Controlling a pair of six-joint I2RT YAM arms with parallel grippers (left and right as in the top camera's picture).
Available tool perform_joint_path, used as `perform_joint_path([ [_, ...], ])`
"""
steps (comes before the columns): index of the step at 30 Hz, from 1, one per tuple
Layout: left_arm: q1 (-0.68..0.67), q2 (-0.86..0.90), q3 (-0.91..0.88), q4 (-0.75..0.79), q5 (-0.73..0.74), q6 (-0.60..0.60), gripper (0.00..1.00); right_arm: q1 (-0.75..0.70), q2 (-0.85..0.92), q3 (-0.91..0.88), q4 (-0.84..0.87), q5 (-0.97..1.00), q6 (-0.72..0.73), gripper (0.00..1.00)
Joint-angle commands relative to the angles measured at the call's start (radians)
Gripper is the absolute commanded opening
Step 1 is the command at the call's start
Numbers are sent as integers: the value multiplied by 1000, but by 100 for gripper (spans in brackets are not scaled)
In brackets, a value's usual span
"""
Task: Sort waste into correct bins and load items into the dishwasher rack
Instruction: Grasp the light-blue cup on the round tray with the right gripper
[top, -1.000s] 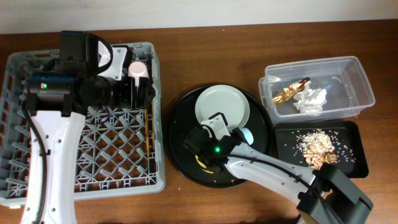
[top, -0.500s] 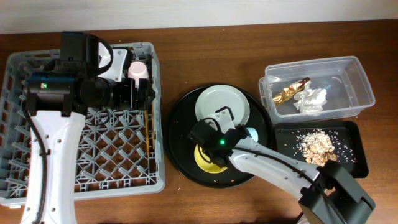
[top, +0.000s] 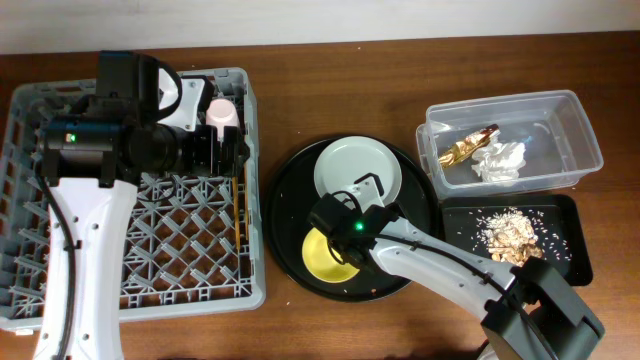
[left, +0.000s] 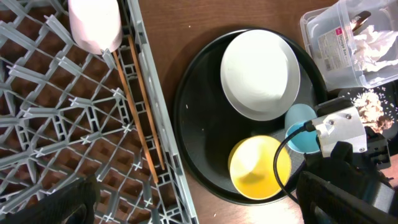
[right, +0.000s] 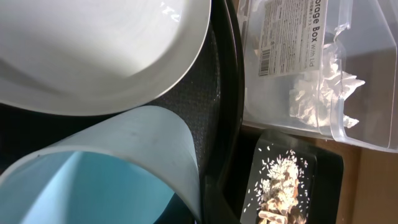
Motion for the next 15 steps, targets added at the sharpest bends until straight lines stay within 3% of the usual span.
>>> perform_joint_path([
  [1,2,2,-10,0,-6,-10,99,2,-31,8,-22,-19,13,4],
  [6,2,2,-10,0,-4,-10,99,2,-130,114,-144,-12,13,4],
  [11,2,2,-10,3,94,3,99,-50,-301,295,-272,-69,7,4],
  [13,2,2,-10,3,240,76,99,-123,-407,398,-277,-235,-66,4],
  [15,2,2,-10,2,500,222,99,-222,-494,471,-254,-470,-143,4],
])
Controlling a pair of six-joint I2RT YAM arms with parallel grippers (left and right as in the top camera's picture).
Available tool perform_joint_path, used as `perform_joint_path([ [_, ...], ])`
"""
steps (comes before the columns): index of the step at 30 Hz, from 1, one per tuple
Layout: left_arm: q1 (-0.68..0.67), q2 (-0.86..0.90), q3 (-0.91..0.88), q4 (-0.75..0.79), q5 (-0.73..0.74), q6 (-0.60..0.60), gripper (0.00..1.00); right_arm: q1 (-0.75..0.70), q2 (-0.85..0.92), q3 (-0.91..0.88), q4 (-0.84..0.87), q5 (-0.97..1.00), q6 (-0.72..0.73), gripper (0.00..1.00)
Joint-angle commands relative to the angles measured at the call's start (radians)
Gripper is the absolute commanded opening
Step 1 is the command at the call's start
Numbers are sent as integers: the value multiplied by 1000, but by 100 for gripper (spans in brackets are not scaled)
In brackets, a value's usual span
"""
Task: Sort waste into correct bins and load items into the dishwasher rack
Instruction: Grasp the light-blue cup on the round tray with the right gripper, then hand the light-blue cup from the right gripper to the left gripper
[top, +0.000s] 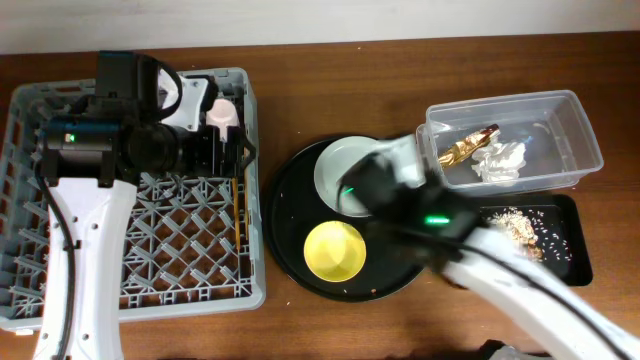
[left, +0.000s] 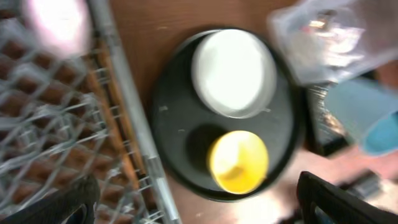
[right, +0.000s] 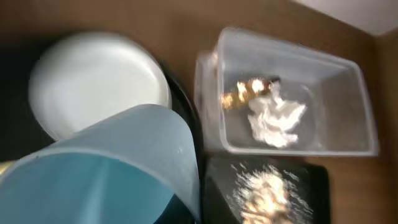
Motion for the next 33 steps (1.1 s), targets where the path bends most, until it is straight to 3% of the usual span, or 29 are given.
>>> perform_joint_path([
  [1,1,2,-9,1,502,257,99,-176,-171,131,36,-455,-145,4],
  [6,0,2,-9,40,846,380,99,-452,-296,145,127,-1096,-251,4],
  [9,0,2,-9,74,960,391,99,-559,-308,145,147,-1347,-283,4],
  [10,0,2,-9,95,1025,391,99,-604,-297,145,167,-1514,-292,4],
  [14,0,2,-9,127,1126,394,99,-639,-227,145,233,-1774,-292,4],
  [18,-24,2,-9,134,1130,394,99,-637,-91,145,368,-2061,-292,4],
  [20,-41,2,-9,143,1130,394,99,-637,-40,145,419,-2140,-289,4],
  [26,-88,2,-9,166,1130,394,99,-615,64,145,450,-2140,-293,4],
  [33,-119,2,-9,177,1130,393,99,-542,67,145,518,-2139,-295,4],
])
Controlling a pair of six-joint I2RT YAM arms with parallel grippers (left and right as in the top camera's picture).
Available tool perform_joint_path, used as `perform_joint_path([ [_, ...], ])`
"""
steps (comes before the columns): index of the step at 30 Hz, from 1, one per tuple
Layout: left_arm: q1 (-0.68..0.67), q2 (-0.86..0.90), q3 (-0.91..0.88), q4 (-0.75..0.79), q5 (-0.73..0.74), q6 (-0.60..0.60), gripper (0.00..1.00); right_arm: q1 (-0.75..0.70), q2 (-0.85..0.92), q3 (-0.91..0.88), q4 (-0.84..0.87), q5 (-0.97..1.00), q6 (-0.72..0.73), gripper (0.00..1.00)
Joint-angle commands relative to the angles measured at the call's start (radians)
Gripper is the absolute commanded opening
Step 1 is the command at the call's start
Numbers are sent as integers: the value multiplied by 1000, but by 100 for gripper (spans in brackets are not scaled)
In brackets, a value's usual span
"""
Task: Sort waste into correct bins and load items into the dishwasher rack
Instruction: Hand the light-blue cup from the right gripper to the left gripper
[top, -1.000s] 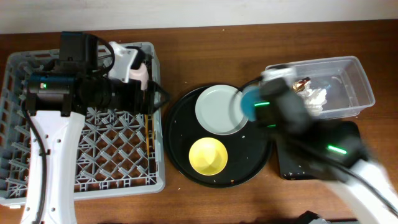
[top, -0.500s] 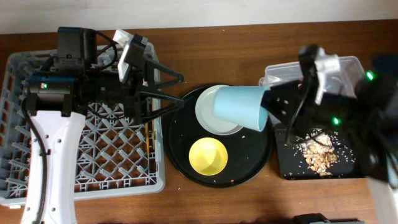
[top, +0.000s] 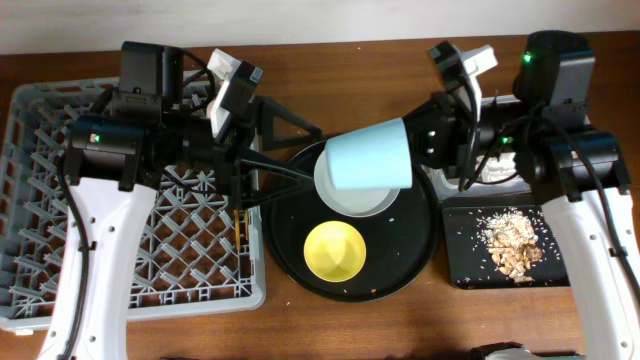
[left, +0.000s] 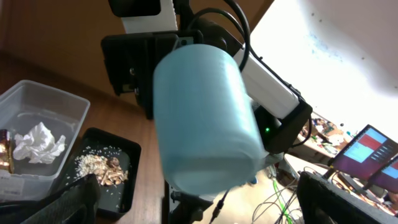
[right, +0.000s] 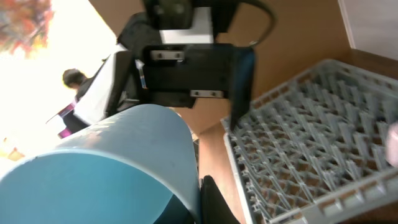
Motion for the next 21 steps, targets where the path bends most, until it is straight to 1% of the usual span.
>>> perform_joint_path([
  [1,-29,1,-5,3,24,20,99,37,-6,5,24,-33,-11,4],
  [7,-74,1,-5,3,24,20,99,66,-5,5,24,24,-11,4],
  [10,-96,1,-5,3,23,20,99,69,-5,5,23,92,-10,4],
  [12,-103,1,-5,6,7,20,99,69,-5,5,19,149,-7,4],
  [15,-103,1,-5,7,-36,20,99,69,-5,5,19,181,-7,4],
  [16,-103,1,-5,7,-55,20,97,69,-5,5,19,190,-7,4],
  [20,-103,1,-5,14,-57,20,89,69,-5,5,18,227,-7,4],
  [21,-103,1,-5,14,-57,20,83,69,-5,5,18,231,-8,4],
])
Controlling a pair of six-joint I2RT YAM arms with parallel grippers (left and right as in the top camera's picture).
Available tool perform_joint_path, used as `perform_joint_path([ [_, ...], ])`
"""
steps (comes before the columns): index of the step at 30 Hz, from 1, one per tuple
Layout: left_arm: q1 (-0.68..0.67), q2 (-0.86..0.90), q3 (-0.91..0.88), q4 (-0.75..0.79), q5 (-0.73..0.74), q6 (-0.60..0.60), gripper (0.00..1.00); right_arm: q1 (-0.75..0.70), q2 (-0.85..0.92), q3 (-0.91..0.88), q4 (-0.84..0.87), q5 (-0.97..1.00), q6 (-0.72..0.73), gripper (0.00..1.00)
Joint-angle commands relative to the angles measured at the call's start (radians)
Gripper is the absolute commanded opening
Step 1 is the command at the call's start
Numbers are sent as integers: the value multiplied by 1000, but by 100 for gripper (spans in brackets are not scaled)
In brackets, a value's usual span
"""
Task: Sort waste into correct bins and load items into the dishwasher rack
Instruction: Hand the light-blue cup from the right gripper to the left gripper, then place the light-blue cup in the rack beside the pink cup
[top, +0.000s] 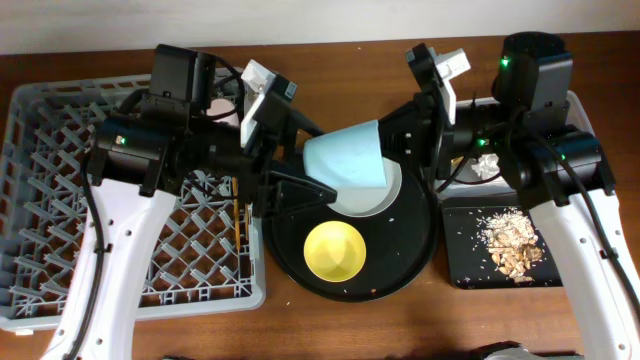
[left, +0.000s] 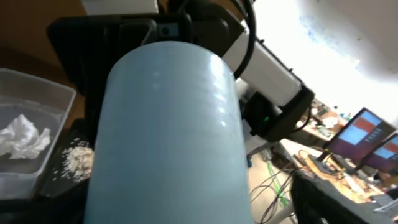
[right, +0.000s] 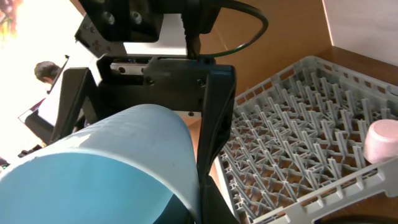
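Note:
A light blue cup (top: 345, 165) hangs on its side in the air above the round black tray (top: 290, 240). My right gripper (top: 392, 160) is shut on its rim, one finger inside the mouth (right: 214, 199). My left gripper (top: 322, 160) is open, its two fingers standing on either side of the cup's closed end. In the left wrist view the cup (left: 168, 137) fills the middle; in the right wrist view the cup (right: 93, 162) shows its open mouth. The grey dishwasher rack (top: 60, 250) lies at the left.
On the round tray sit a white bowl (top: 397, 192) and a yellow bowl (top: 335, 250). Chopsticks (top: 237, 215) lie in the rack, and a pink cup (right: 382, 140) stands there. Food scraps (top: 510, 240) fill a black tray at the right; the clear bin is mostly hidden by my right arm.
The two arms have drawn closer together. The cup sits a little further left, and the open left fingers, then short of the cup, now straddle its closed end.
My right gripper held the blue cup low over the round tray beside the yellow bowl, while the left gripper hung over the rack. Then the cup was higher, near the white bowl. Then both arms faced each other, the cup sideways between them. Now the left fingers flank it.

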Motion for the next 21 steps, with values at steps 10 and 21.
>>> perform_joint_path([
  [10,-3,0,-5,17,9,19,56,57,-5,5,3,150,-8,4],
  [21,11,0,-5,15,-258,-40,38,30,-5,5,-10,191,-8,70],
])
